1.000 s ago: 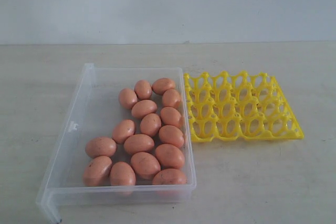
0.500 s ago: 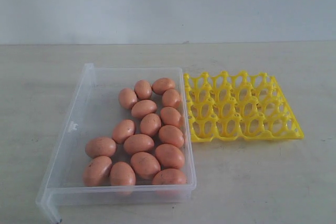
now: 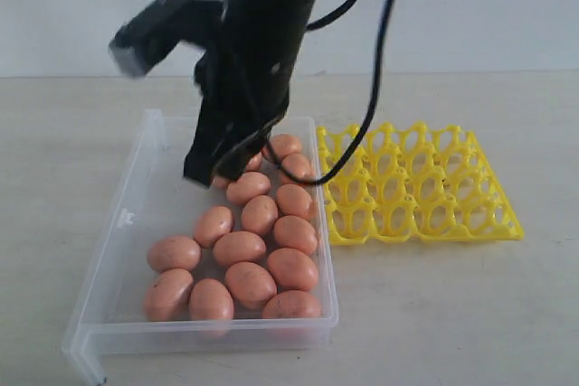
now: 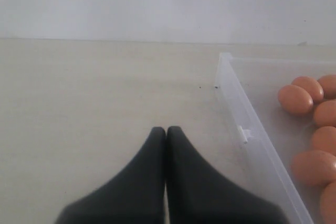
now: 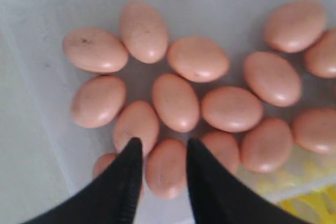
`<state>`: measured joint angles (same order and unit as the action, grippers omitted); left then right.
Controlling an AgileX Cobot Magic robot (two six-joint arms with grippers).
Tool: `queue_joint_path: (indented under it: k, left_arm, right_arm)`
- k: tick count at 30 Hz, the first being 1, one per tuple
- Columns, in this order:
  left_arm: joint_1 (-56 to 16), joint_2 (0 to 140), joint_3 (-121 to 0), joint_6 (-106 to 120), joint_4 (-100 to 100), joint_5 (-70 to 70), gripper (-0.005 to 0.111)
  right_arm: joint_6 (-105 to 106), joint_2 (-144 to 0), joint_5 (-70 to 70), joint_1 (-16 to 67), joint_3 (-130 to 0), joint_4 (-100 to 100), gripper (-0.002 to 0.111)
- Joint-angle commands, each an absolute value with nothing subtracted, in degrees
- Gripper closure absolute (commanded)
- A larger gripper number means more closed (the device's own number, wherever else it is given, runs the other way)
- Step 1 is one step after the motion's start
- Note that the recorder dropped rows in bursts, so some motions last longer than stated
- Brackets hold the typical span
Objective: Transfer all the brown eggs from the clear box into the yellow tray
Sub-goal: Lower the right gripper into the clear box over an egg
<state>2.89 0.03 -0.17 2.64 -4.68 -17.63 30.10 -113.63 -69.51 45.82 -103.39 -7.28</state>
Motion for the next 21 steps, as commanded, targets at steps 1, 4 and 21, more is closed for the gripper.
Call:
queue_joint_path:
  k: [1, 4, 21]
  left_arm:
    - [2.8, 0.0, 0.0, 2.6, -4.9, -17.4, 0.111]
    - [2.8, 0.0, 0.0, 2.6, -4.9, -17.4, 0.111]
    - [2.8, 0.0, 0.0, 2.6, -4.9, -17.4, 0.111]
  right_arm:
    - [32.1, -118.4, -70.0, 48.2, -103.8, -6.1, 0.046]
    - [32.1, -120.5, -69.5, 48.5, -103.8, -6.1, 0.040]
    - [36.1, -127.1, -58.8, 48.5, -103.4, 0.9, 0.040]
